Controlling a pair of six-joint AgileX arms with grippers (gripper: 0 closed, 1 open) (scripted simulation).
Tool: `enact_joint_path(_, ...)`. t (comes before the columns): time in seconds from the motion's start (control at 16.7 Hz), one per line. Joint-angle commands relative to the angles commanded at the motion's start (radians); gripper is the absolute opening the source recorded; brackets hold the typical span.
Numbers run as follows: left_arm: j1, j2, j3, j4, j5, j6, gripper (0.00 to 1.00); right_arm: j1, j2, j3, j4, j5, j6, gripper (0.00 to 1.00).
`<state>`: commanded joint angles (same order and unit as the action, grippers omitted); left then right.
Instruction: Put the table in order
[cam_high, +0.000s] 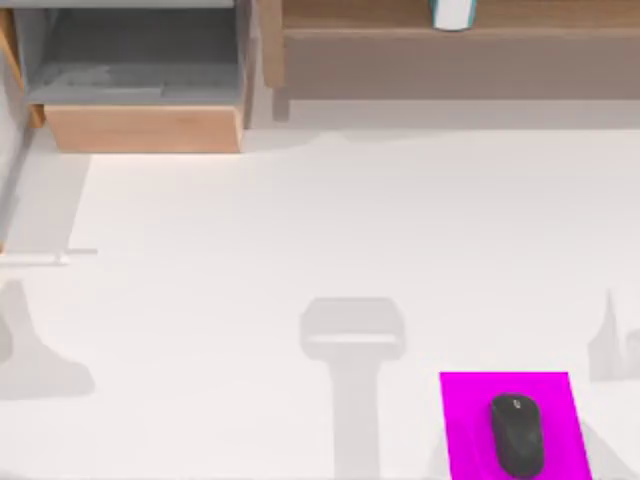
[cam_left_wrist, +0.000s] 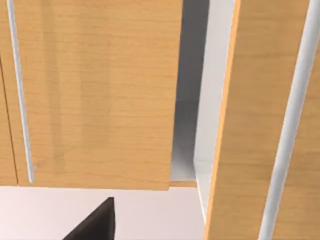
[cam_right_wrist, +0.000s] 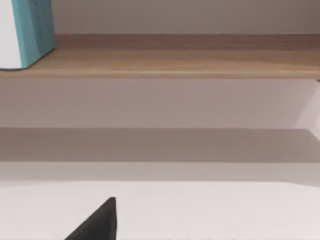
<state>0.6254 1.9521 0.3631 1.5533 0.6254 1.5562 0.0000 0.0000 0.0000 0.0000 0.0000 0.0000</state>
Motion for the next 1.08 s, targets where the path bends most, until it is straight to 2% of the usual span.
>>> enact_joint_path(0.12,0.033,0.023,0.024,0.025,-0.025,0.033,1.00,0.000,0.000,0.000,0.000,0.000,0.000,1.00)
enact_joint_path(0.36,0.033,0.023,0.024,0.025,-0.025,0.033,1.00,0.000,0.000,0.000,0.000,0.000,0.000,1.00)
enact_joint_path(1.02,-0.018,0.055,0.111,-0.029,-0.076,0.032,1.00,0.000,0.000,0.000,0.000,0.000,0.000,1.00)
enact_joint_path(1.08,-0.018,0.055,0.111,-0.029,-0.076,0.032,0.92,0.000,0.000,0.000,0.000,0.000,0.000,1.00)
